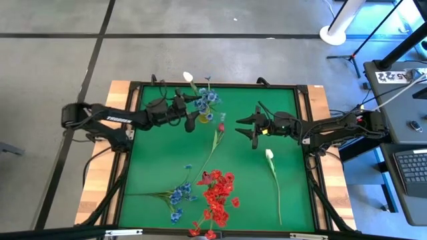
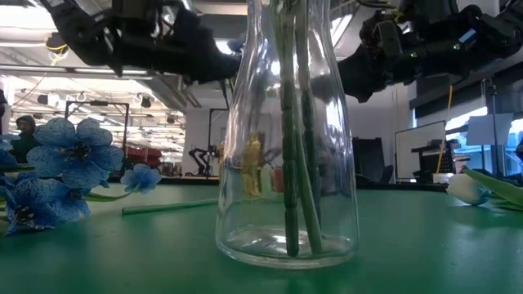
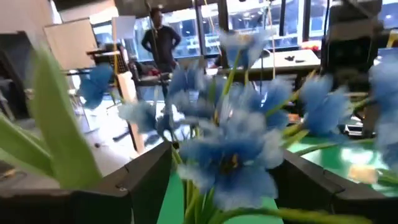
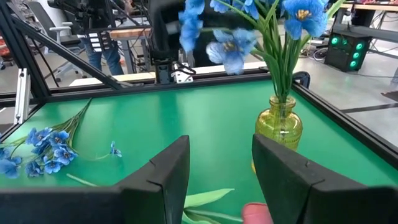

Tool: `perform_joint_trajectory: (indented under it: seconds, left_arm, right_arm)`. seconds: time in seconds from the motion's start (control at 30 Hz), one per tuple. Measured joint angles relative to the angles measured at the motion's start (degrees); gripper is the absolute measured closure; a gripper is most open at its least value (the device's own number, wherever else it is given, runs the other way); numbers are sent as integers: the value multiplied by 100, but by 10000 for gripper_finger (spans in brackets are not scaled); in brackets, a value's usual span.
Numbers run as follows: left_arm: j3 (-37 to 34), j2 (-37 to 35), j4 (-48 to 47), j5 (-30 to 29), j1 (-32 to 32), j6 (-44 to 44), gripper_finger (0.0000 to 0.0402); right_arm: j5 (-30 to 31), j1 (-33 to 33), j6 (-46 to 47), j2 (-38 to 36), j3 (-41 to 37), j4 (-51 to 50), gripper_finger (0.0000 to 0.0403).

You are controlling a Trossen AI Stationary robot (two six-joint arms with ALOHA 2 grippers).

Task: Sort flowers into vase by color
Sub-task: Put the top blue flower into the yellow vase, then put the blue flower into the yellow vase

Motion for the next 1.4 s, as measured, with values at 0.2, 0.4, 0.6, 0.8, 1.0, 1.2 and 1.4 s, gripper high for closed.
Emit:
perform_joint_trajectory:
  seconds: [0.2, 0.4, 0.6, 0.8, 1.0, 1.2, 1.4]
  left_arm:
    - [0, -795, -391, -349, -377, 78, 153]
    - [0, -1668, -1070, -864, -1068, 84, 153]
    - [0, -2512, -2362, -1909, -2038, -34, 153]
    - [0, -3137, -4085, -2147, -3278, -1293, 153]
    - [0, -3035, -5995, -1820, -4769, -2833, 155]
    - [-2, -2605, -6526, -1737, -6021, -4286, 159]
    - [-3, -2050, -6872, -1435, -6767, -5812, 159]
  right_arm:
    - [0, 0, 2, 2, 0, -71, 230]
    - [60, -1, 2, 0, 0, -141, 230]
    - [164, -2, 83, 2, 0, -276, 230]
    - [157, -2, 254, 0, 0, -617, 230]
    - [155, -2, 537, 0, 2, -1118, 230]
    - [153, -1, 659, 0, 4, -1434, 230]
    - [153, 0, 660, 0, 4, -1359, 230]
